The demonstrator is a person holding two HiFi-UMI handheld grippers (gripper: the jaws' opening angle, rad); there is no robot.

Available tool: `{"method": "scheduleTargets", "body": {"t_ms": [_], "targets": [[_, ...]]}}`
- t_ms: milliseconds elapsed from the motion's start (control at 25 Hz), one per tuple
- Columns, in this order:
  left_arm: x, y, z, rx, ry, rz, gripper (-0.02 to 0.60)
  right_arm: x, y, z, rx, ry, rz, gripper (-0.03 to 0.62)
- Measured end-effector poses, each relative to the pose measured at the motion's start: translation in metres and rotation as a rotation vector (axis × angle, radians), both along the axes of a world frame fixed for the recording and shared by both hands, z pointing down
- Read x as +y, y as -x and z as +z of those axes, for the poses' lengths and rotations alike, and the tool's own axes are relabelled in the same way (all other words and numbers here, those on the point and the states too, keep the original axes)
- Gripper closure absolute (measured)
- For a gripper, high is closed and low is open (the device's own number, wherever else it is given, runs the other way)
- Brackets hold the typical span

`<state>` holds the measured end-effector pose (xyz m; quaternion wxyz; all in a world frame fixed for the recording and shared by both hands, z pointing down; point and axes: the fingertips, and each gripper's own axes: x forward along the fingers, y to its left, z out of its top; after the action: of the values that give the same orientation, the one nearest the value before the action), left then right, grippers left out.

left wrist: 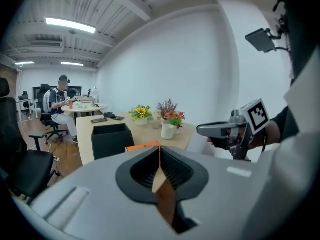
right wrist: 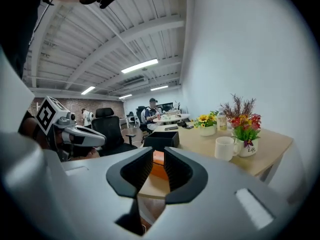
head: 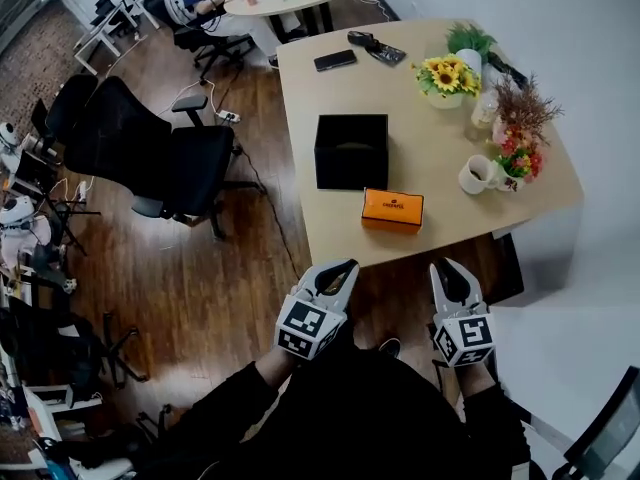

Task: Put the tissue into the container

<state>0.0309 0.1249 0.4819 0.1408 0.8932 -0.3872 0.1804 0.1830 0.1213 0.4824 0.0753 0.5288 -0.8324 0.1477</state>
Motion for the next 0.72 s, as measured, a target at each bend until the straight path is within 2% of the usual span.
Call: {"method": "scheduleTargets", "body": {"t_ms": [160, 200, 240, 280, 320, 440, 480, 600, 720], "targets": [[-0.039, 0.005, 0.042, -0.014, 0.059, 0.059, 0.579, -0.028, 0.009, 0.036, 0.094, 0.106, -0.006, 0.491], [-0.049, 0.005, 0.052, -0.021, 0.075, 0.075, 0.549, -0.034, 0.012, 0.044, 0.116, 0.133, -0.015, 0.468], [-0.058, 0.004, 0.064, -0.031, 0.095, 0.091, 0.468, -0.041, 0.015, 0.052, 0.137, 0.16, -0.023, 0.444], [-0.065, 0.004, 0.074, -0.046, 0.117, 0.112, 0.331, -0.047, 0.017, 0.06, 0.161, 0.186, -0.03, 0.416], [-0.07, 0.004, 0.084, -0.064, 0.133, 0.14, 0.304, -0.052, 0.018, 0.068, 0.189, 0.208, -0.034, 0.4], [-0.082, 0.004, 0.107, -0.109, 0.15, 0.23, 0.302, -0.067, 0.018, 0.091, 0.267, 0.257, -0.047, 0.374], [-0.088, 0.004, 0.114, -0.118, 0.153, 0.251, 0.301, -0.072, 0.018, 0.097, 0.28, 0.271, -0.058, 0.35], [-0.105, 0.0, 0.131, -0.146, 0.165, 0.285, 0.262, -0.085, 0.019, 0.114, 0.311, 0.311, -0.105, 0.21], [-0.118, -0.006, 0.141, -0.166, 0.176, 0.293, 0.245, -0.096, 0.016, 0.13, 0.345, 0.328, -0.131, 0.183]]}}
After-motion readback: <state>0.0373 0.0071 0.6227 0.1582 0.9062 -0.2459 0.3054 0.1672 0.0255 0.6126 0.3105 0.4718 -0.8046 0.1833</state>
